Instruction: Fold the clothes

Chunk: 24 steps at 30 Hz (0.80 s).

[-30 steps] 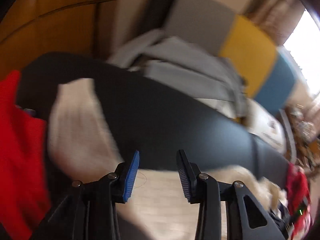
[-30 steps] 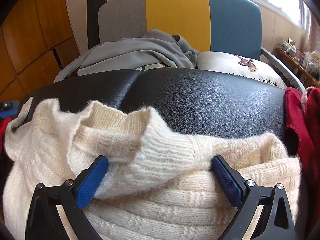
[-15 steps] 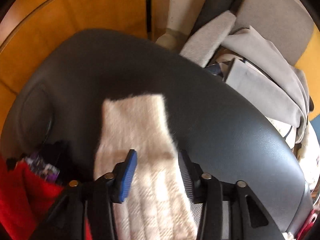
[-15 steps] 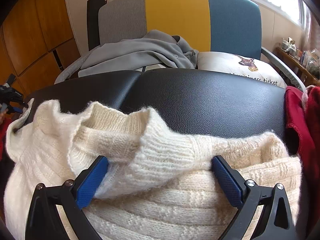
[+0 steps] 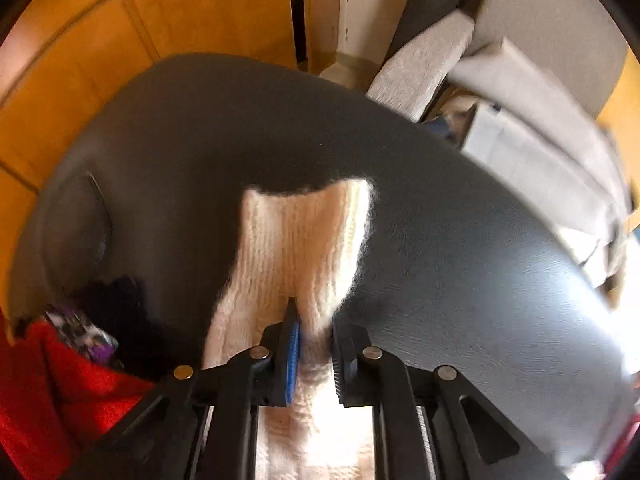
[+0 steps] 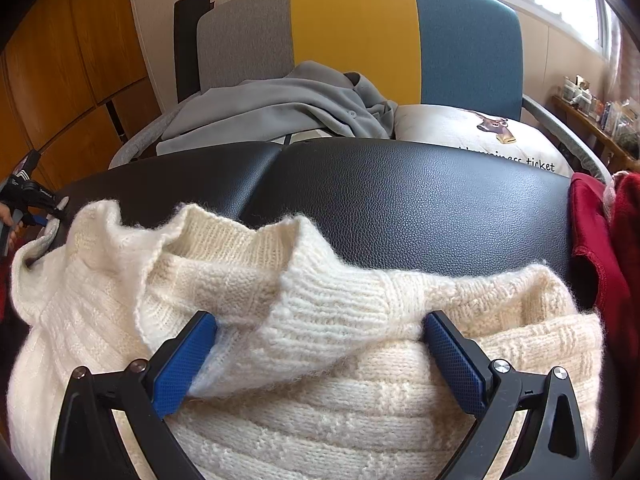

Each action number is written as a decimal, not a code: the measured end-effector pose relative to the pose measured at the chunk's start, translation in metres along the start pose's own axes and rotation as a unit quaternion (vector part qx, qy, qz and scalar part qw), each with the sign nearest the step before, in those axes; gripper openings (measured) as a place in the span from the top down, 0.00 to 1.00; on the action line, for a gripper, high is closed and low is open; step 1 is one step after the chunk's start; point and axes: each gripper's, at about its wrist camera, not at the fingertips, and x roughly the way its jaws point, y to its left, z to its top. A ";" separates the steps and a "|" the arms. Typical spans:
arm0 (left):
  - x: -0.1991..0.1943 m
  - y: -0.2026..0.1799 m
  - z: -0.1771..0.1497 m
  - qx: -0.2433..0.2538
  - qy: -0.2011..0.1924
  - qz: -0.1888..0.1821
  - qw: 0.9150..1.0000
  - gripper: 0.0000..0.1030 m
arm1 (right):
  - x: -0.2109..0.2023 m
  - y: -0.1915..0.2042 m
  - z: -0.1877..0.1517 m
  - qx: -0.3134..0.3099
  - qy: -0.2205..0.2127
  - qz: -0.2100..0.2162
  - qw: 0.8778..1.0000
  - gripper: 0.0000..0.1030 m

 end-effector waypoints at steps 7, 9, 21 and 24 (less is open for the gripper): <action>-0.057 0.025 -0.028 -0.058 -0.075 -0.192 0.977 0.88 | 0.000 0.000 0.000 -0.002 0.001 -0.002 1.000 0.00; -0.079 0.021 -0.039 -0.046 -0.098 -0.259 0.960 0.88 | 0.000 0.001 0.000 -0.003 0.001 -0.003 1.000 0.00; -0.142 -0.082 -0.170 0.113 -0.096 -0.441 0.885 0.87 | 0.001 0.000 0.000 -0.007 0.004 -0.005 1.000 0.00; -0.131 -0.115 -0.210 0.161 -0.073 -0.431 0.885 0.87 | 0.001 0.000 0.000 -0.006 0.005 -0.004 1.000 0.00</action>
